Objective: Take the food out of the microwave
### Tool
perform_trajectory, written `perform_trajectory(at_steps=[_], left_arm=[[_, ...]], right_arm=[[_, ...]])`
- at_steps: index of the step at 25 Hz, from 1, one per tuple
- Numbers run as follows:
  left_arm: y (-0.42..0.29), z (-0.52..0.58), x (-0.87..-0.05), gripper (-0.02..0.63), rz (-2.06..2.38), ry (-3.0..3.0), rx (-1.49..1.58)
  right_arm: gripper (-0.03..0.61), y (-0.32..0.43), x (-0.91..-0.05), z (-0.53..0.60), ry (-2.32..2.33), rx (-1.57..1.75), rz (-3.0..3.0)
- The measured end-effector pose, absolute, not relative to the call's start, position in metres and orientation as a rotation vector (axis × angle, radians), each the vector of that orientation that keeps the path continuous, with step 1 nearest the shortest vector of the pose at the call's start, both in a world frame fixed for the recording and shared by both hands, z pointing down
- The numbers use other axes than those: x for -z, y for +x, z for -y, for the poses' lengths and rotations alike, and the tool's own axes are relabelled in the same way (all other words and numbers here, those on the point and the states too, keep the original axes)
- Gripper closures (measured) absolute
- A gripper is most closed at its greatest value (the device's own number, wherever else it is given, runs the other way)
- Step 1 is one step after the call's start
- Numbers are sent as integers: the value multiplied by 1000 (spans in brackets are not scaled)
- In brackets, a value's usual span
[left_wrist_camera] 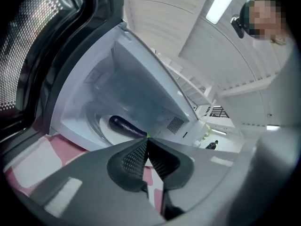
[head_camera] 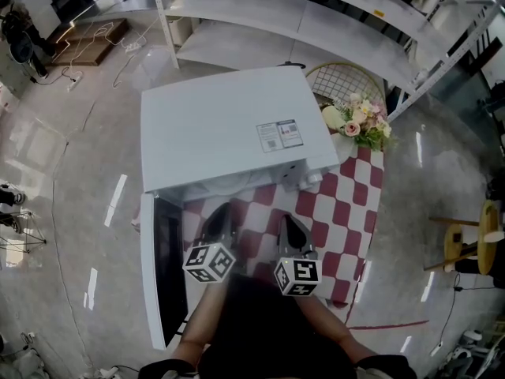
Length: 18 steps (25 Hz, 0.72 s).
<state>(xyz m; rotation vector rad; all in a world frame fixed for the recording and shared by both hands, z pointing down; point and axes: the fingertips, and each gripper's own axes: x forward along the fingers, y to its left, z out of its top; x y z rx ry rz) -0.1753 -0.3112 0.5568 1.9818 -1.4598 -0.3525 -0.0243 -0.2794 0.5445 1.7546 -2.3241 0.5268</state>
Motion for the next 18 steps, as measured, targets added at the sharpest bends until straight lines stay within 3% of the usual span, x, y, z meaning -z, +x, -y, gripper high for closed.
perform_trajectory(at_steps=[18], left_arm=[[-184,326,-606,604,1209,1506,703]], right_arm=[[577,-16,-553,272,1747,-518,2281]])
